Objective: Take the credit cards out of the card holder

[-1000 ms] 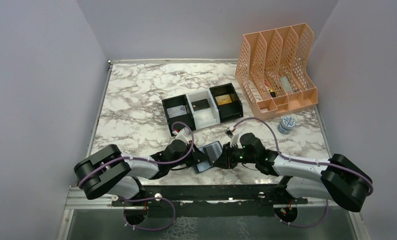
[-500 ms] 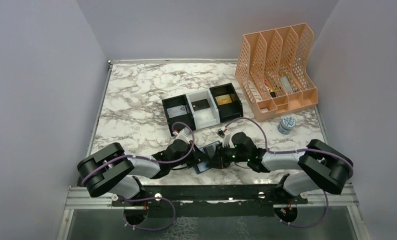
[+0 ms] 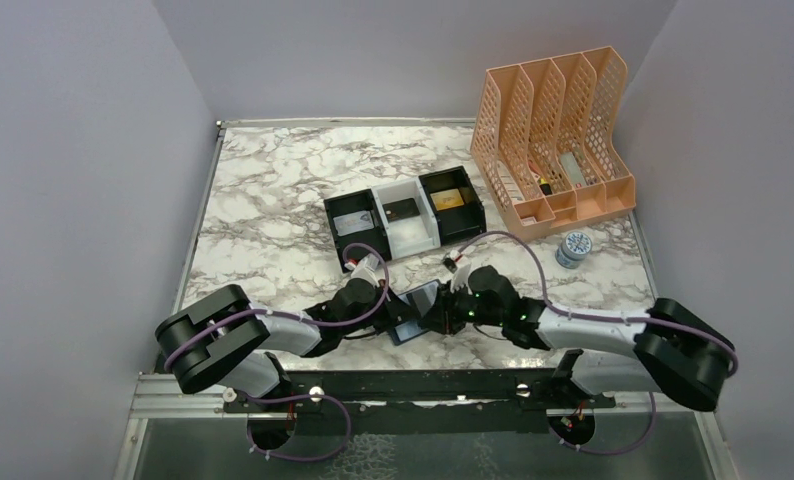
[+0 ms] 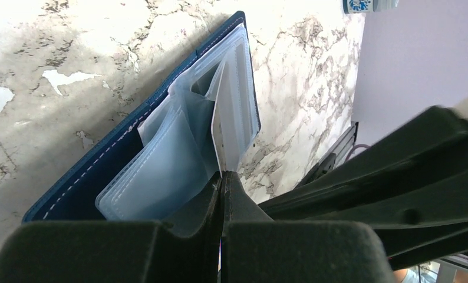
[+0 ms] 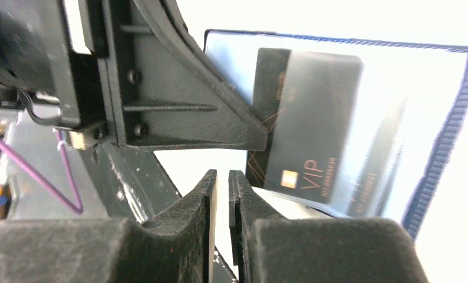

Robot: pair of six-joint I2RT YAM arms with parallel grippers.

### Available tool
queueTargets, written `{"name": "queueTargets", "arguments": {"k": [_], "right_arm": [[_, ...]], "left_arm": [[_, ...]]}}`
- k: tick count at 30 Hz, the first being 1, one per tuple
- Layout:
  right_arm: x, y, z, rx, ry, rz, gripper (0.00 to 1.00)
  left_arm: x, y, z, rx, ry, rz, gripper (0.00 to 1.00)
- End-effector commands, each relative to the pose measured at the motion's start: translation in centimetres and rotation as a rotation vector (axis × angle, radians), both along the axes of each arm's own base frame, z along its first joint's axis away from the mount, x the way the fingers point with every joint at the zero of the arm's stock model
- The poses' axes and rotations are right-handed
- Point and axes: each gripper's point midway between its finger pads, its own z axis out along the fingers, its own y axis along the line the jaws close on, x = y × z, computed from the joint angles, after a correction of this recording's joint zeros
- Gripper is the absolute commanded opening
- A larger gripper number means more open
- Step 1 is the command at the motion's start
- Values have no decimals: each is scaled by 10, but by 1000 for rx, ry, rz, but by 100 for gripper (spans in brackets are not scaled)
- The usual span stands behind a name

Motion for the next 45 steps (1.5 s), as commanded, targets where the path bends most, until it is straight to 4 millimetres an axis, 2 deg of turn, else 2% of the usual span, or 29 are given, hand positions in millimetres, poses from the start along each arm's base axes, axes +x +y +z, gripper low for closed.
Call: {"name": "queueTargets", "arguments": {"k": [1, 3, 5, 14, 20, 25, 28, 32, 33, 37, 41, 45], "right_arm": [[37, -34, 12, -135, -136, -218, 16], [49, -47, 14, -190, -167, -291, 18], [55, -51, 12, -217, -164, -311, 19], [53, -27, -17, -279, -64, -217, 18], [62, -43, -34, -405, -53, -275, 18], [58, -48, -41, -428, -30, -281, 18], [56, -45, -42, -416, -19, -272, 18], [53, -36, -39, -375, -6, -246, 18], [52, -35, -39, -370, -1, -246, 18], [50, -33, -41, -361, 15, -244, 18], [47, -33, -45, -354, 34, -239, 18], [46, -33, -48, -355, 45, -243, 18]], "left_arm": [[2, 0, 5, -3, -45, -4, 0], [1, 1, 3, 2, -46, -10, 0], [-1, 2, 2, 7, -52, -21, 0], [-8, 2, -1, 27, -66, -78, 0], [-14, 6, -7, 50, -62, -100, 0], [-13, 17, -6, 53, -63, -56, 2], [-10, 21, -3, 47, -67, -22, 10], [-4, 20, 1, 46, -87, -2, 32], [-3, 18, 1, 50, -89, -6, 36], [2, 8, 0, 58, -76, -19, 40], [5, 6, -5, 62, -53, -2, 40], [7, 9, -5, 57, -49, 30, 32]]}}
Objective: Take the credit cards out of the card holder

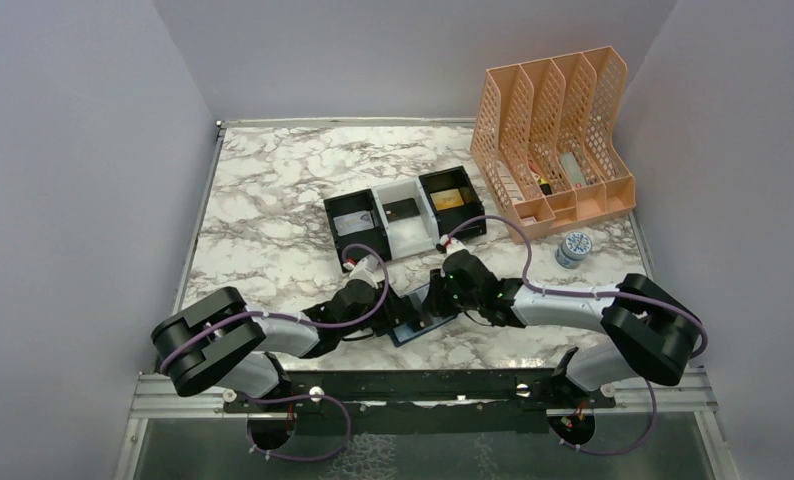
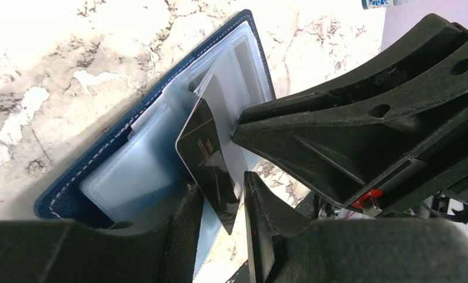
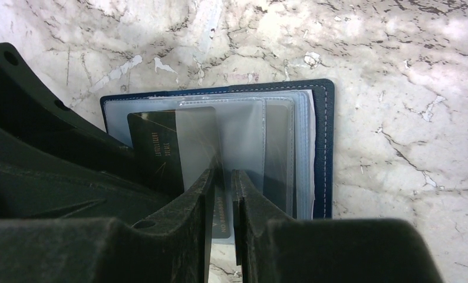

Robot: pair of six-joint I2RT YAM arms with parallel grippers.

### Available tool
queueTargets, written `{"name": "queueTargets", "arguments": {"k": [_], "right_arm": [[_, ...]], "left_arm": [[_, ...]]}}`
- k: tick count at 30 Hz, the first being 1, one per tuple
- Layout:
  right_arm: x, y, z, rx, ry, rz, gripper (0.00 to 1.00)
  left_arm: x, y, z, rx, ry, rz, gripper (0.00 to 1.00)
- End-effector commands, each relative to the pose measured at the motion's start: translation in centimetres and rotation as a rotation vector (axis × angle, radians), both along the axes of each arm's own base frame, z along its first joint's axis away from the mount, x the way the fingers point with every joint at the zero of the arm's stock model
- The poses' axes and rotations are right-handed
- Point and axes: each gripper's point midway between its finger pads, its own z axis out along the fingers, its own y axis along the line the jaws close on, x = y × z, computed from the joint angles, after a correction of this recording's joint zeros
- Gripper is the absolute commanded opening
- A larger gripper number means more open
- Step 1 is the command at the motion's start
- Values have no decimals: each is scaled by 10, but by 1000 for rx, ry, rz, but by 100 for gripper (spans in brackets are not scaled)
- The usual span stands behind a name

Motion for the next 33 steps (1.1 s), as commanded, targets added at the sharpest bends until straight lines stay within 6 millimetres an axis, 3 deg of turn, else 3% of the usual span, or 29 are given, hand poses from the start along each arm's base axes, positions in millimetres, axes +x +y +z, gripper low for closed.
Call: {"name": "queueTargets", "arguments": {"k": [1, 9, 18, 23, 28, 33], "right_arm": [[-11, -14, -24, -59, 70, -12, 18], [-3, -25, -19, -98, 34, -51, 18], [15, -23, 31, -4, -113, -73, 25], [25, -25, 60, 99, -175, -94, 33], [31, -30, 68, 211, -118, -64, 40], [19, -20, 81, 390, -153, 13, 58]], "left_arm": [[8, 2, 3, -8, -12, 55, 29], [3, 21, 1, -13, -22, 95, 0], [-7, 34, 12, 83, -110, 2, 0], [-4, 58, 19, 238, -162, 6, 0], [-4, 66, 44, 254, -246, -19, 0], [-9, 55, 61, 175, -338, -98, 0]]}}
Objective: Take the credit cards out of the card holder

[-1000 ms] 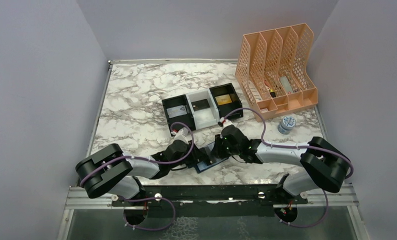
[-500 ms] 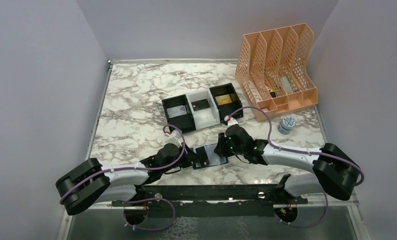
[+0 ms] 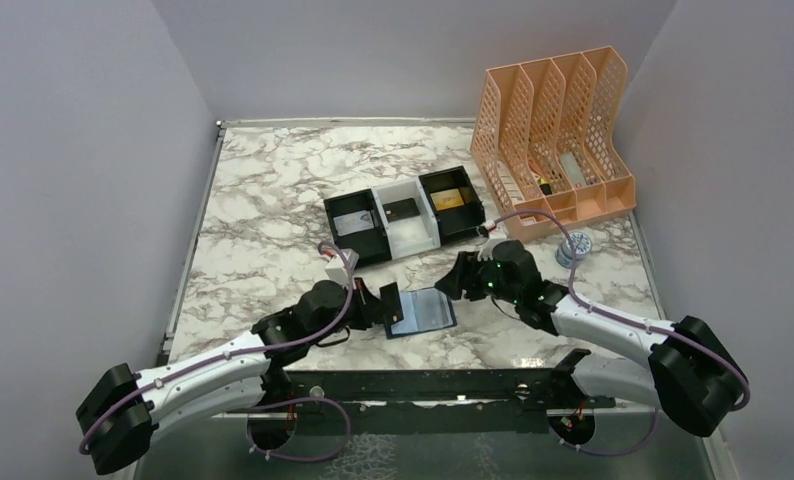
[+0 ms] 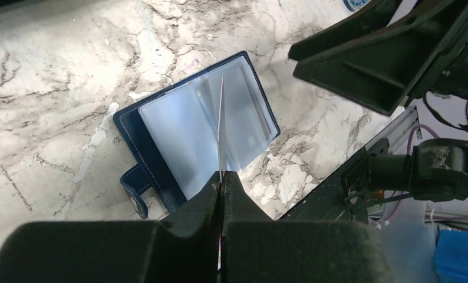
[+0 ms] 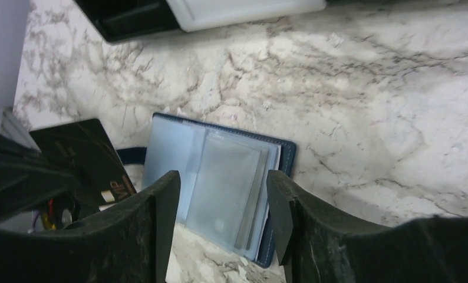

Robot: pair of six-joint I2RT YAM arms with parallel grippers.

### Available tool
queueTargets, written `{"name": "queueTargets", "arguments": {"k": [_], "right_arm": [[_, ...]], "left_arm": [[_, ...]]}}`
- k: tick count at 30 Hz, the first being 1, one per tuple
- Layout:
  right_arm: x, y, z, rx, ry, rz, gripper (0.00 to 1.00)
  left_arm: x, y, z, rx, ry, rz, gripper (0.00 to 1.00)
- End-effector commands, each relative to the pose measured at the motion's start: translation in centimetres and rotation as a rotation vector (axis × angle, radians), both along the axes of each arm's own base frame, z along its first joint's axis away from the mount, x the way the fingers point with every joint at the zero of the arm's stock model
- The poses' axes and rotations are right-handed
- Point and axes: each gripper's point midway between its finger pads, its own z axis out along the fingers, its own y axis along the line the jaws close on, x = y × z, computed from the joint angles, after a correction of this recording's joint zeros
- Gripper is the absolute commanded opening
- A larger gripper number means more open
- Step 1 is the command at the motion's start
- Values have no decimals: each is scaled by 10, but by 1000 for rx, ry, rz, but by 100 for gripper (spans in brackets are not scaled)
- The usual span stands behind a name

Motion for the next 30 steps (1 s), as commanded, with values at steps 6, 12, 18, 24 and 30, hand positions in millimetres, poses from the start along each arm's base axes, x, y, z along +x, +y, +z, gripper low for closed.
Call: {"name": "queueTargets", "arguments": {"k": [6, 12, 18, 24, 30], "right_arm": [[-7, 9, 23, 154, -178, 91, 64], [-2, -8, 29, 233, -182, 110, 62], [-52, 24, 63, 391, -212, 509, 62], [-69, 33, 74, 498, -143, 618, 62], [-71, 43, 90, 548, -128, 677, 61]], "left_arm": [[2, -8, 5, 52, -73, -178, 0], [15, 1, 32, -218, -90, -247, 0], [1, -6, 56, -295, -175, -360, 0], [-7, -9, 70, -349, -214, -405, 0], [-10, -17, 82, -380, -228, -449, 0]]}}
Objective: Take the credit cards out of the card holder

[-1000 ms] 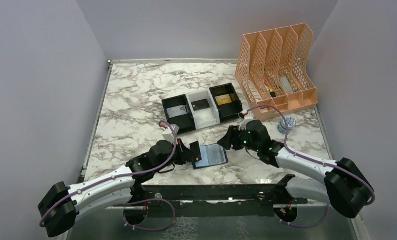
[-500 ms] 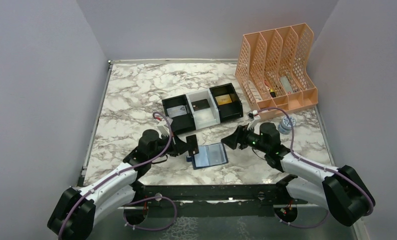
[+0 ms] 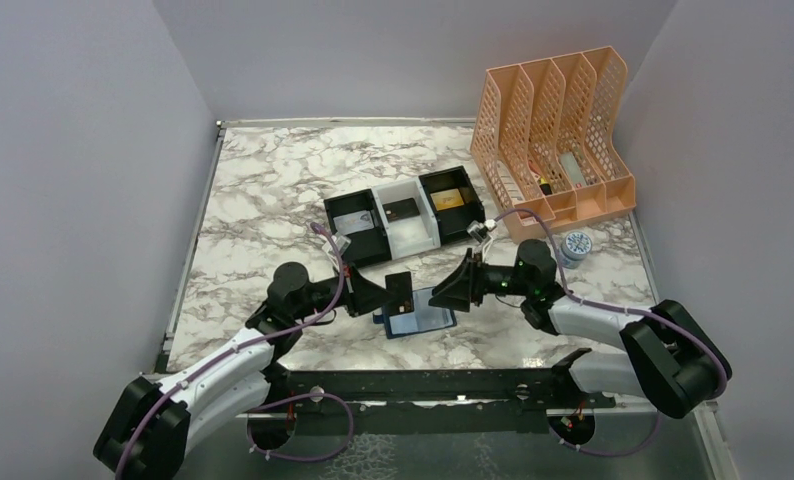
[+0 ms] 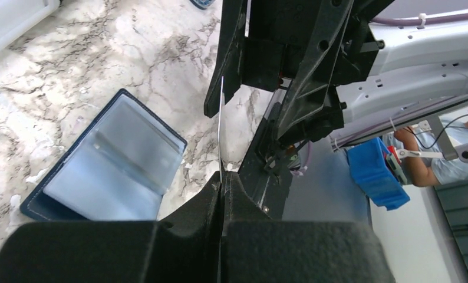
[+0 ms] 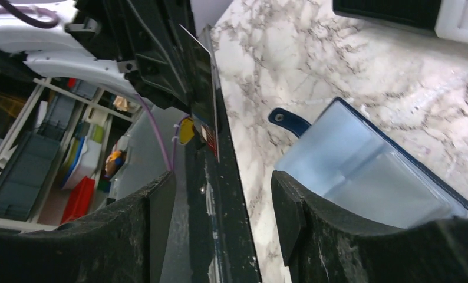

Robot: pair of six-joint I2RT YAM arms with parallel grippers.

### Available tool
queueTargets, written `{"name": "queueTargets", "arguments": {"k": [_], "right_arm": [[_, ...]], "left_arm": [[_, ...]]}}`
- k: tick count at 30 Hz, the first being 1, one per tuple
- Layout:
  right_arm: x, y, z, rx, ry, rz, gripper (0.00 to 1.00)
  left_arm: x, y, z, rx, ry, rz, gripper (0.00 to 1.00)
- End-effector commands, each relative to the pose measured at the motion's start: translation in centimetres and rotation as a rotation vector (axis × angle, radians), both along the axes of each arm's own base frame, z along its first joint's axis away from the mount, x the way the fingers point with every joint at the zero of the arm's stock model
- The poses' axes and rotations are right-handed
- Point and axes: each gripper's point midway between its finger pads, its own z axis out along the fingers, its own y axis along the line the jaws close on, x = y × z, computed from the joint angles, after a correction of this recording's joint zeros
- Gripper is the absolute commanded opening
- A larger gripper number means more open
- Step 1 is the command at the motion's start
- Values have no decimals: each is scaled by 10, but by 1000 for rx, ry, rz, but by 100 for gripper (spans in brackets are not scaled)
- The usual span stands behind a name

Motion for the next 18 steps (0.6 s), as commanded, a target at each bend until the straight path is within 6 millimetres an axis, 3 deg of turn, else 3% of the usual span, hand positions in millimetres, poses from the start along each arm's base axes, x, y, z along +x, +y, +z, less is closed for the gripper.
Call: {"name": "queueTargets", "arguments": {"k": [1, 5, 8, 14, 18], "right_arm": [[-9, 13, 38, 101, -67, 114, 60], [-8, 25, 43, 110, -62, 132, 58], [-2, 34, 34, 84, -19, 94, 55], [-3, 40, 24, 106, 38, 109, 48], [-8, 39, 24, 126, 49, 136, 38]], "left_arm": [[-8, -9, 18, -55, -51, -75, 0], [-9, -17, 18, -56, -52, -88, 0], [-10, -22, 16, -58, -55, -100, 0], [-12, -22, 19, -94, -54, -95, 0], [-12, -20, 19, -101, -54, -81, 0]]}}
